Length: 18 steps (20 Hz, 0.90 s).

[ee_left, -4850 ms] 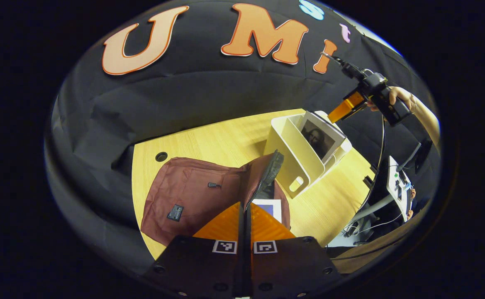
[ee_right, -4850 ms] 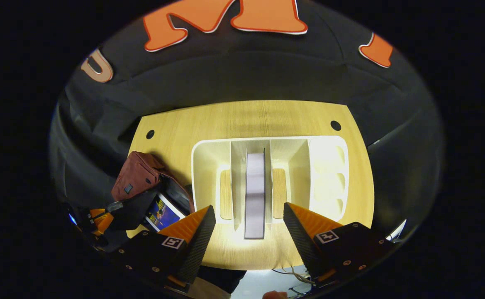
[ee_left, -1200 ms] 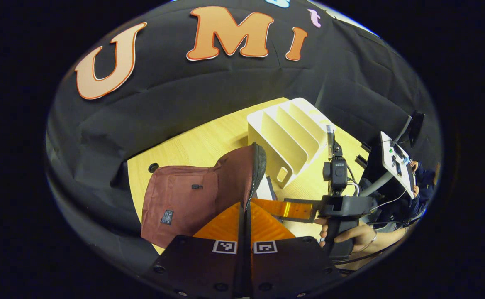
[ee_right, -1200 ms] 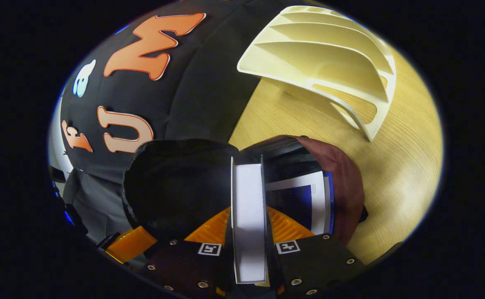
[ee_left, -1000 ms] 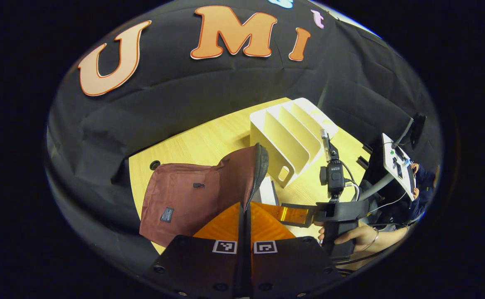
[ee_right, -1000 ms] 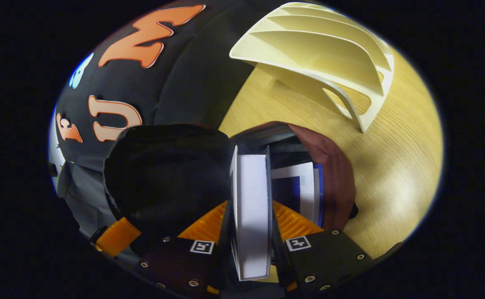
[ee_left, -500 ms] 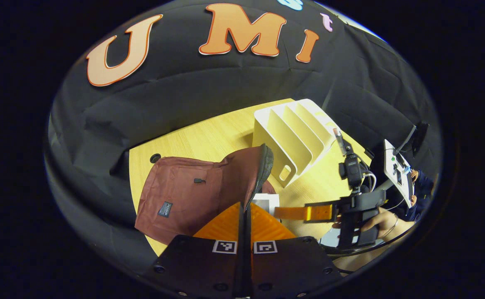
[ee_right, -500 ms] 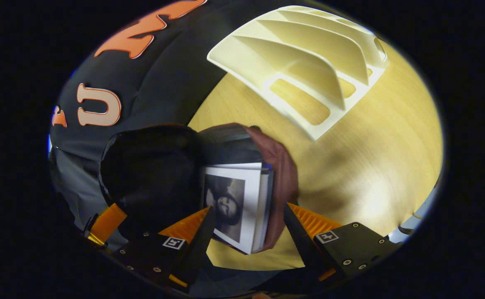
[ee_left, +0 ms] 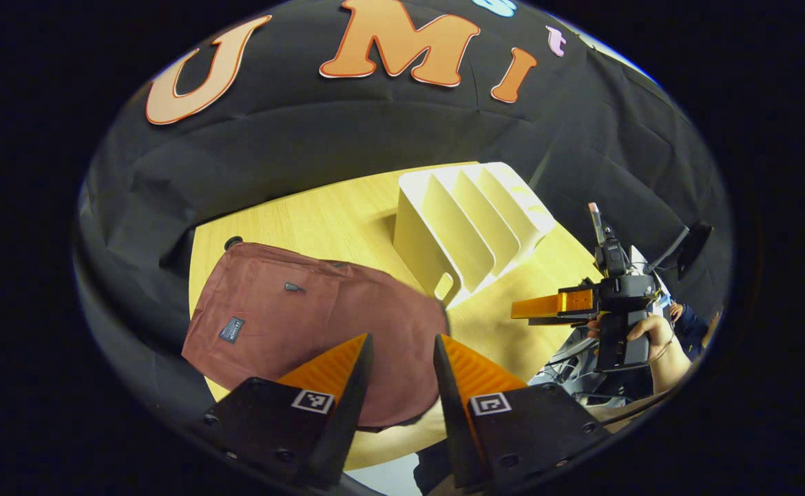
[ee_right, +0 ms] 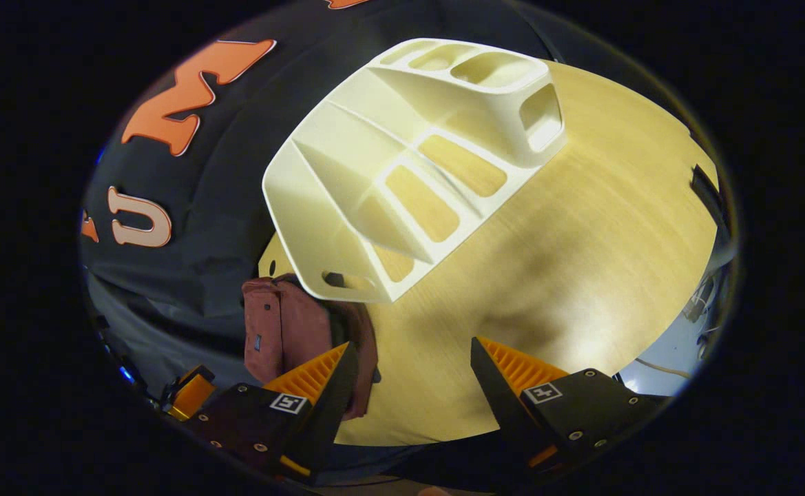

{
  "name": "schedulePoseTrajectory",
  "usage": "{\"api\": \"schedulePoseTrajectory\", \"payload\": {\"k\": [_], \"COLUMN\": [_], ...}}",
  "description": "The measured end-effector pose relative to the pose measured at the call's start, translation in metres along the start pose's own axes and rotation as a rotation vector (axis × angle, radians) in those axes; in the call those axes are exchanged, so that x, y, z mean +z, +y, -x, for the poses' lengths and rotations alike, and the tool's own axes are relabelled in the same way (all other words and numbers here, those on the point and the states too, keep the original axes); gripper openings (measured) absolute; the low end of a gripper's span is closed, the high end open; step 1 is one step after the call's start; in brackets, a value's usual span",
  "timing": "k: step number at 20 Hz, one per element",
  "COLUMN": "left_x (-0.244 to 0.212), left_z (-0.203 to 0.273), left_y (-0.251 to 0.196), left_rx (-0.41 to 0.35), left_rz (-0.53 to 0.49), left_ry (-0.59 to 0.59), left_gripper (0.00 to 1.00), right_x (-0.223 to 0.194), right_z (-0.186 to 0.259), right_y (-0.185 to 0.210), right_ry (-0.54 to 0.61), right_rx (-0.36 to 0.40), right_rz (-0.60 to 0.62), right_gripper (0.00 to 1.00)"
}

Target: Open the schoolbag, grab two books from the bookshelf and put them into the schoolbag.

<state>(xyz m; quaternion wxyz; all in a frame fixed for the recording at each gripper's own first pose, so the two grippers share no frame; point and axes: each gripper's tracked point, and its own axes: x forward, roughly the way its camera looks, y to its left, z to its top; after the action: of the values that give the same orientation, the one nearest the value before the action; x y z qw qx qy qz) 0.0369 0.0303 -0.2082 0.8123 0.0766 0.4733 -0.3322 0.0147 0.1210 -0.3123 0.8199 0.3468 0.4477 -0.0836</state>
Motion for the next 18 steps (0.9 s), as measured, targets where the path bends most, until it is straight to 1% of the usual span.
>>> {"api": "schedulePoseTrajectory", "payload": {"k": [1, 3, 4, 6, 8, 10, 13, 17, 18], "left_x": [0.004, 0.016, 0.023, 0.047, 0.074, 0.098, 0.128, 0.169, 0.171], "left_z": [-0.004, -0.017, -0.016, -0.021, -0.020, -0.015, -0.001, 0.025, 0.028], "left_y": [-0.012, -0.034, -0.046, -0.074, -0.101, -0.125, -0.146, -0.160, -0.161], "left_rx": [0.011, 0.038, 0.042, 0.055, 0.062, 0.068, 0.113, 0.183, 0.197], "left_rz": [0.021, 0.066, 0.090, 0.136, 0.166, 0.182, 0.178, 0.136, 0.128], "left_ry": [-0.008, -0.047, -0.070, -0.151, -0.252, -0.329, -0.441, -0.605, -0.634], "left_gripper": [0.63, 0.96, 0.97, 0.96, 0.96, 0.96, 0.96, 0.95, 0.95], "right_x": [0.010, 0.033, 0.045, 0.078, 0.116, 0.151, 0.192, 0.226, 0.234], "right_z": [0.004, 0.017, 0.026, 0.047, 0.072, 0.102, 0.149, 0.205, 0.217], "right_y": [-0.011, -0.025, -0.029, -0.037, -0.036, -0.025, -0.005, 0.020, 0.027], "right_ry": [0.008, 0.016, 0.012, -0.029, -0.107, -0.201, -0.344, -0.528, -0.580], "right_rx": [-0.013, -0.017, -0.015, -0.013, 0.001, 0.031, 0.075, 0.103, 0.113], "right_rz": [0.019, 0.076, 0.113, 0.205, 0.305, 0.390, 0.484, 0.601, 0.624], "right_gripper": [0.98, 0.98, 0.98, 0.98, 0.98, 0.98, 0.98, 0.97, 0.97]}}
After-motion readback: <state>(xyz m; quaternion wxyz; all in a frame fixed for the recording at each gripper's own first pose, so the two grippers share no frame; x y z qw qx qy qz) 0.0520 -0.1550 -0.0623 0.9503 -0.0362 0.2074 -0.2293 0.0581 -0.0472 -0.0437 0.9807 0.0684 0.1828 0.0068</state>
